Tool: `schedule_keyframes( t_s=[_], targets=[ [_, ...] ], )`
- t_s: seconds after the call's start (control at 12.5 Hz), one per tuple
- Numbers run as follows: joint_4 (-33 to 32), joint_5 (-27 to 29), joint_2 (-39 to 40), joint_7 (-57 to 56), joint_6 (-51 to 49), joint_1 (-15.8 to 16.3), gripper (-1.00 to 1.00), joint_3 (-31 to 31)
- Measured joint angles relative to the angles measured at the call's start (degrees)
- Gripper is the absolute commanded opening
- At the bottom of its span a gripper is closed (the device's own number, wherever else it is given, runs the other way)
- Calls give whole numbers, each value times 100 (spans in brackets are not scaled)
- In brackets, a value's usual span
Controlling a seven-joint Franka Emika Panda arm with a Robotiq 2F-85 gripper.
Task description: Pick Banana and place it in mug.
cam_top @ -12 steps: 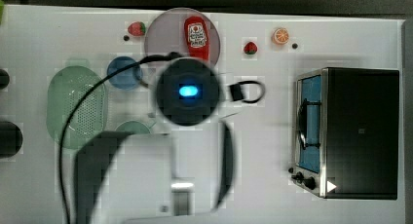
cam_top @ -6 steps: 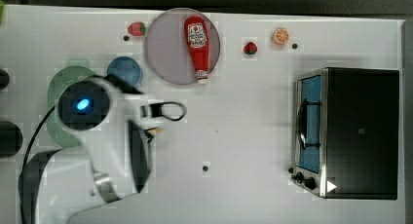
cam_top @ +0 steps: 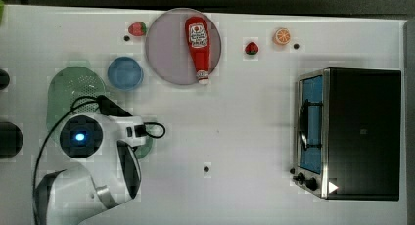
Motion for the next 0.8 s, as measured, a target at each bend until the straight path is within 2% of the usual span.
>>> schedule_keyframes(
  t_s=[0.4, 0.48, 0.8],
  targets=[
    [-134, 63, 521, 120, 6, -160, 90, -109],
    [-157, 24, 541, 152, 0, -171, 100, -85],
    [56, -71, 420, 206, 36, -159, 100, -35]
  ],
)
